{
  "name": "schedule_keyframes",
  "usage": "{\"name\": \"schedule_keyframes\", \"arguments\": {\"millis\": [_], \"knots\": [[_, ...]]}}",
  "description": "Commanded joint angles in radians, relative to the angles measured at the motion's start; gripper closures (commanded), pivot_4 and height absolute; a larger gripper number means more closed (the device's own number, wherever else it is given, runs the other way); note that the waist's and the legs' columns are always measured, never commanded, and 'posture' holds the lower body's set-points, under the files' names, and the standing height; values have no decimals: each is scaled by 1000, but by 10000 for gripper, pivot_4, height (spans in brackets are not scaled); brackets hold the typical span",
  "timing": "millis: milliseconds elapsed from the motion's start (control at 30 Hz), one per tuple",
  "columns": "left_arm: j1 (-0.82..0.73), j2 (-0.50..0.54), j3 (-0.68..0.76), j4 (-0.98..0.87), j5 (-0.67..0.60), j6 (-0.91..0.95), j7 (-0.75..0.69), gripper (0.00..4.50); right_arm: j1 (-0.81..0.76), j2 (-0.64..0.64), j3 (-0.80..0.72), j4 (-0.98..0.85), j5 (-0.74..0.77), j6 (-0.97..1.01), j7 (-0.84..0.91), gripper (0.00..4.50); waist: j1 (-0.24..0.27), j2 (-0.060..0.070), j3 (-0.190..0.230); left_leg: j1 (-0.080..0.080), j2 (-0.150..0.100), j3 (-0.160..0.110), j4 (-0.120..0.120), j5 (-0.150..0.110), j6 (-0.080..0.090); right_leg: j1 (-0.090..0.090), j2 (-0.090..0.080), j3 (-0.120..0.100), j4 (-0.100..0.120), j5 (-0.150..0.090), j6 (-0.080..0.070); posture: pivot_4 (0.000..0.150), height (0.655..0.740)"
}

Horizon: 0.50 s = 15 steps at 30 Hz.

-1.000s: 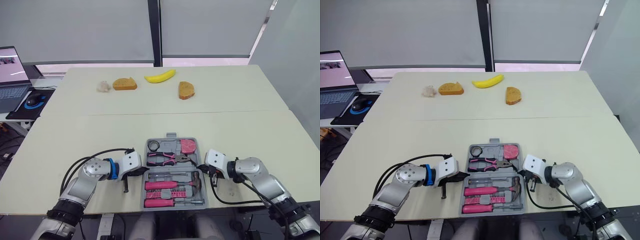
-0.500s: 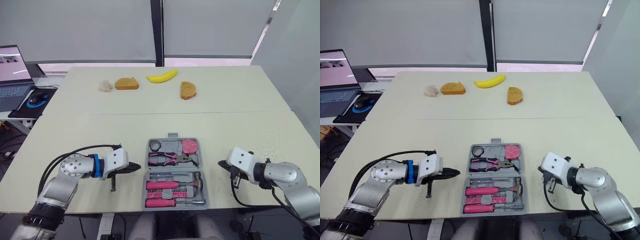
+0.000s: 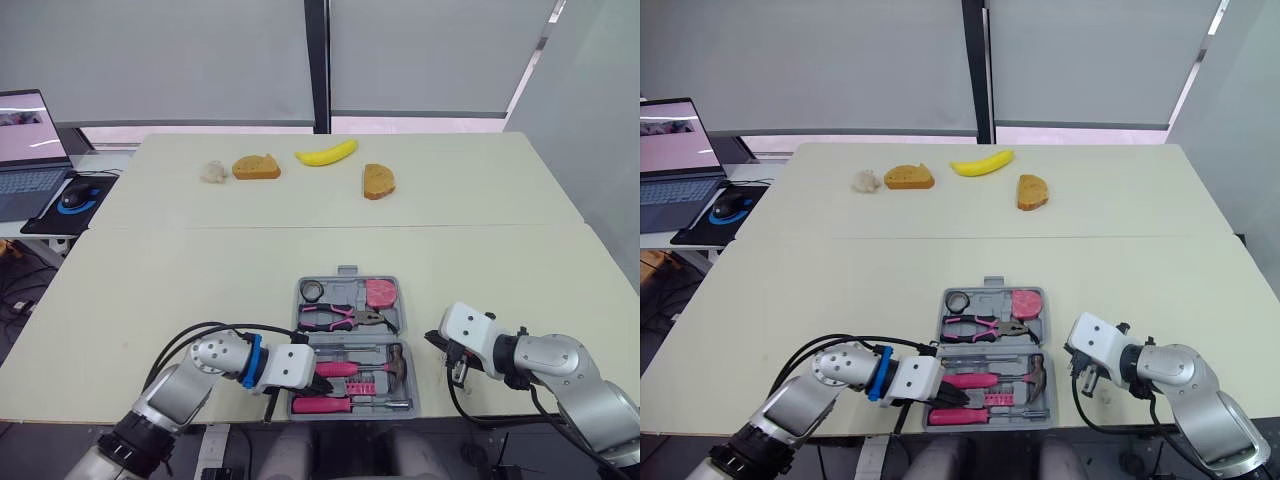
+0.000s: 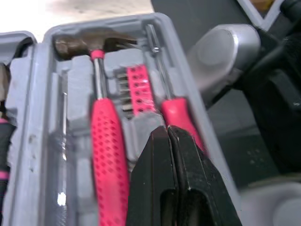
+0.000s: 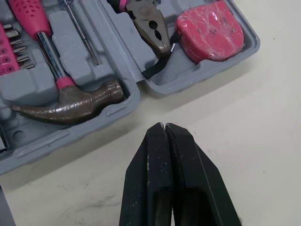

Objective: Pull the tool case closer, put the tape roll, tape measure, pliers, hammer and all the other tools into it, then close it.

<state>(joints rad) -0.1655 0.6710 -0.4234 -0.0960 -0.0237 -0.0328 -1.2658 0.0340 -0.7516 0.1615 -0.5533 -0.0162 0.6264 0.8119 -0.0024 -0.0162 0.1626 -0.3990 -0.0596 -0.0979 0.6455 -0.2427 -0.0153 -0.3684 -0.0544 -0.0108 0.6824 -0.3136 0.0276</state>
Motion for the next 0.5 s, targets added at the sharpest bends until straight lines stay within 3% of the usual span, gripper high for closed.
{"name": "schedule_keyframes", "arguments": {"millis": [33,400,500], "knots": [[-7,-5,-29,31,53,-25,27,45000,-19,-2,0,-40,7,4,-11,44836,-2,0,0,0,0,0,0,0,0,0,0,0,0,0,0,1500,7400],[-32,-25,-66,88,111,-49,67,45000,-52,23,-29,-21,49,57,-27,44836,-1,0,0,1,1,-1,0,0,0,0,0,0,0,0,0,1500,7400],[-28,-22,-67,85,111,-38,66,45000,-107,63,-68,3,124,137,-25,38933,-2,1,-1,1,1,-1,0,0,0,0,0,0,1,0,0,1500,7400]]}}
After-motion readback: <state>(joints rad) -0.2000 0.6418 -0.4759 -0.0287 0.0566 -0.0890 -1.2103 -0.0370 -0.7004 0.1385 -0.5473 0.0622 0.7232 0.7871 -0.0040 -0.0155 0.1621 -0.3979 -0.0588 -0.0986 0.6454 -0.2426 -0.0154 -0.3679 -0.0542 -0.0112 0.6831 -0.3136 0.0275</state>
